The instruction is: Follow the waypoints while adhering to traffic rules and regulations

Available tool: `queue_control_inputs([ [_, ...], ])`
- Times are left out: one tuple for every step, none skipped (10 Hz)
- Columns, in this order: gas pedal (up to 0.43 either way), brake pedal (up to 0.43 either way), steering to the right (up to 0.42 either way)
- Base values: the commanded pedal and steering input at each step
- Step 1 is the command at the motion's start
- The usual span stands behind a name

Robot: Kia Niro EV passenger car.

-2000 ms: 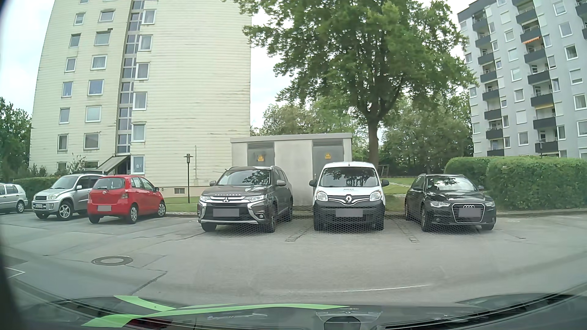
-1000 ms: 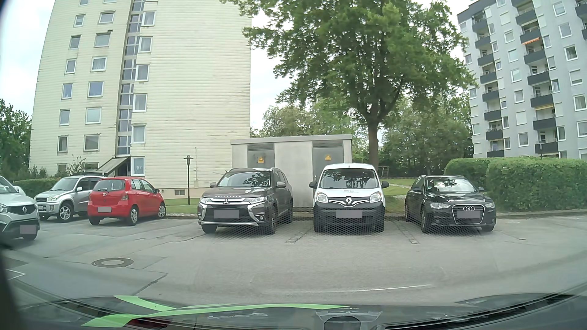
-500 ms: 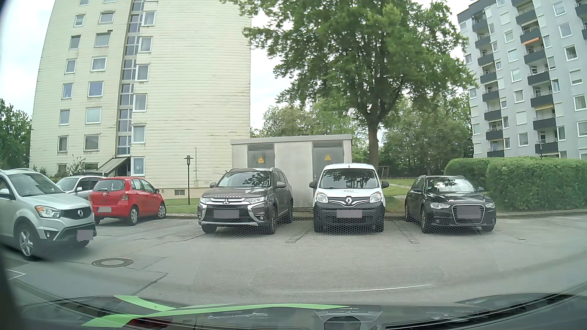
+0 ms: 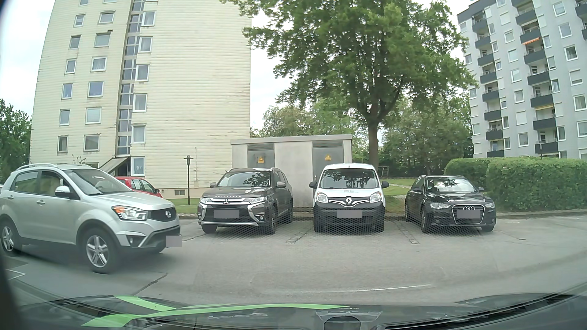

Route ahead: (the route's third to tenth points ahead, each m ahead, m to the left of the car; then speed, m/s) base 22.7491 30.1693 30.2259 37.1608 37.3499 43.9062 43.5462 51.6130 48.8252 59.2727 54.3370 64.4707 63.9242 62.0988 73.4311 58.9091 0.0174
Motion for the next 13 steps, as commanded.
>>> queue_control_inputs([
  [0.0,0.262,-0.354],
  [0.0,0.256,-0.354],
  [0.0,0.262,-0.354],
  [0.0,0.262,-0.354],
  [0.0,0.262,-0.354],
  [0.0,0.256,-0.354],
  [0.0,0.256,-0.354],
  [0.0,0.256,-0.354],
  [0.0,0.256,-0.354],
  [0.0,0.25,-0.354],
  [0.0,0.25,-0.355],
  [0.0,0.256,-0.355],
  [0.0,0.25,-0.355],
])
